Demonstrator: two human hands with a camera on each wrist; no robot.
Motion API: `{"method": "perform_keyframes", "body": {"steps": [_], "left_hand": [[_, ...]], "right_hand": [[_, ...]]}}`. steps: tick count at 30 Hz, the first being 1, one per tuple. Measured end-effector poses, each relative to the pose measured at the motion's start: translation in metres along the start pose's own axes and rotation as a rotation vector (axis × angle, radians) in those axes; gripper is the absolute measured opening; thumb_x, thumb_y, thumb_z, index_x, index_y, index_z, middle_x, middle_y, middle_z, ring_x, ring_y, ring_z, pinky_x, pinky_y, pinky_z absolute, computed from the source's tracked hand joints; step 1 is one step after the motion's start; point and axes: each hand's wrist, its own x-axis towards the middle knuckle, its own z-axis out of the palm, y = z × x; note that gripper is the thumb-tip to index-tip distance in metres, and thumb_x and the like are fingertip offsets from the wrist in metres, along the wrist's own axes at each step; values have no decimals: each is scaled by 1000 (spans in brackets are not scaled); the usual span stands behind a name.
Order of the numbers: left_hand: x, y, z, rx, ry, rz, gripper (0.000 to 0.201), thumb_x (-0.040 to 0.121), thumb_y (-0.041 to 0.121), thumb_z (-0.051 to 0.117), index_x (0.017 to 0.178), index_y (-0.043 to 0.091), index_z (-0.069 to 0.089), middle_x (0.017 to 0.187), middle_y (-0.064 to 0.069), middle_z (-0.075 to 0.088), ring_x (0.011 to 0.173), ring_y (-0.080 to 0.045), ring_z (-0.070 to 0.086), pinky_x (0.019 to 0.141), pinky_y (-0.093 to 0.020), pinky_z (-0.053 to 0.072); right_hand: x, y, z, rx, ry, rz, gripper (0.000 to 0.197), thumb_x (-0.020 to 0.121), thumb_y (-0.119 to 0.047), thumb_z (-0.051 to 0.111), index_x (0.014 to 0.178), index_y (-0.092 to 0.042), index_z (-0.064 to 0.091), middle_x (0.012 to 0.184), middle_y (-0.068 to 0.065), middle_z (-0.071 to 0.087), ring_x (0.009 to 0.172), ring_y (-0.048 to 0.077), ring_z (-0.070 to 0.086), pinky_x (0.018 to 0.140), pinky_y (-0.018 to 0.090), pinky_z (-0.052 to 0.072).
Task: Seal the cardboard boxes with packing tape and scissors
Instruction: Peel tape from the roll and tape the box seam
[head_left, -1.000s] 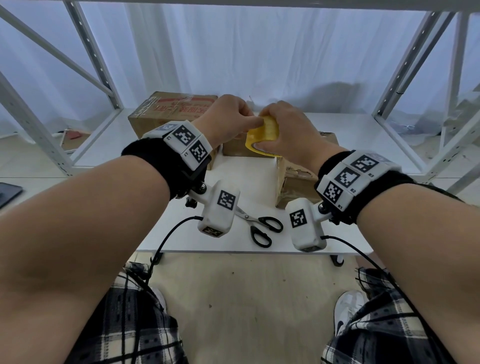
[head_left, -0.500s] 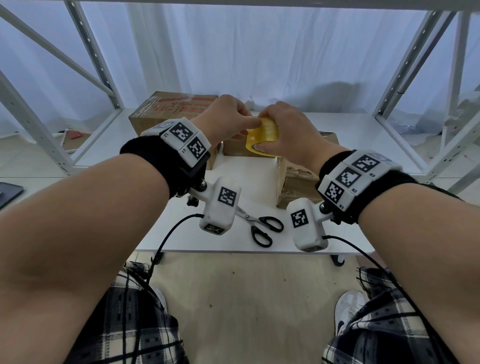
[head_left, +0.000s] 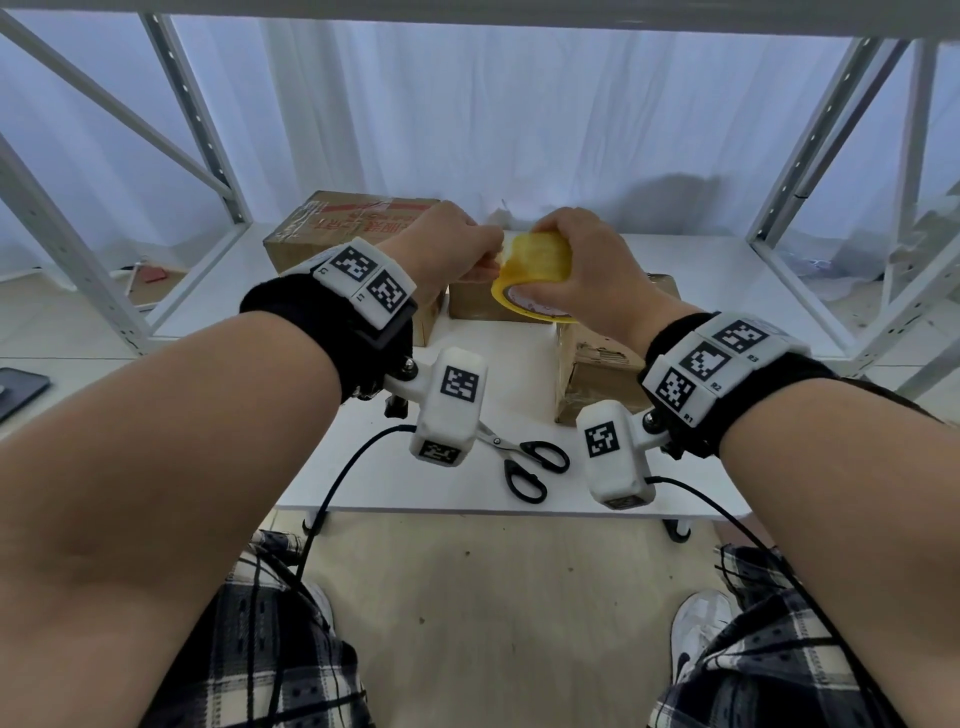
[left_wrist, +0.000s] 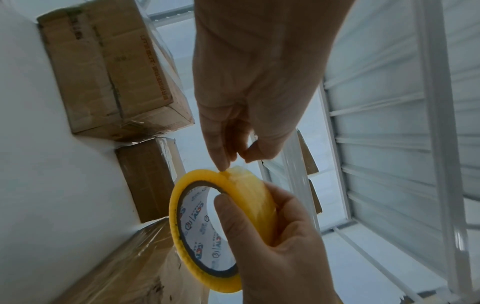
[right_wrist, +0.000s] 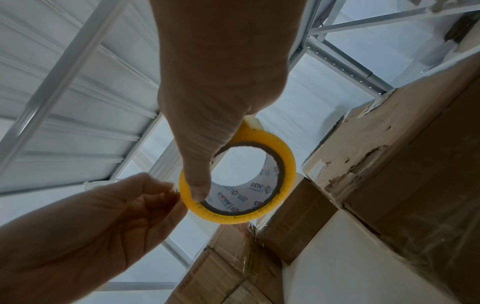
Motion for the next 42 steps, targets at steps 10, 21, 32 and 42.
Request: {"method": "perform_keyframes", "body": {"steps": [10,21,32,42], "left_hand": [[1,4,3,-387,101,-110,24,94,5,37,71,5,45,80,-13,55,71,-19,59,67,-26,57],[-1,0,-7,-531,133,-149,29,97,4,31,122,-7,41,95,-28,65,74,-29,70,62,-27,60],[5,-28,-27,-174,164,-157,40,100,10,39,132,-14,39,78,-15,65,59,-19,65,49,-22,54],[-6,6,-19,-527,178,-27,19,88,3,43,79,-2,59,79,-7,68,50,-10,56,51,-21,47]], "right_hand": [[1,5,0,171,58,156,49,76,-29,77,109,-12,44,91,-5,49,82,12,50,62,18,41],[3,15,-8,105,164,211,50,76,-23,78,103,-13,36,96,-1,45,85,14,46,57,14,34],[-2,21,-7,-26,151,124,51,75,-18,78,103,-15,36,93,2,49,84,23,52,65,27,36],[0,23,-4,-71,-22,243,53,78,-23,74,122,-11,45,110,4,45,104,20,41,77,27,28]]}}
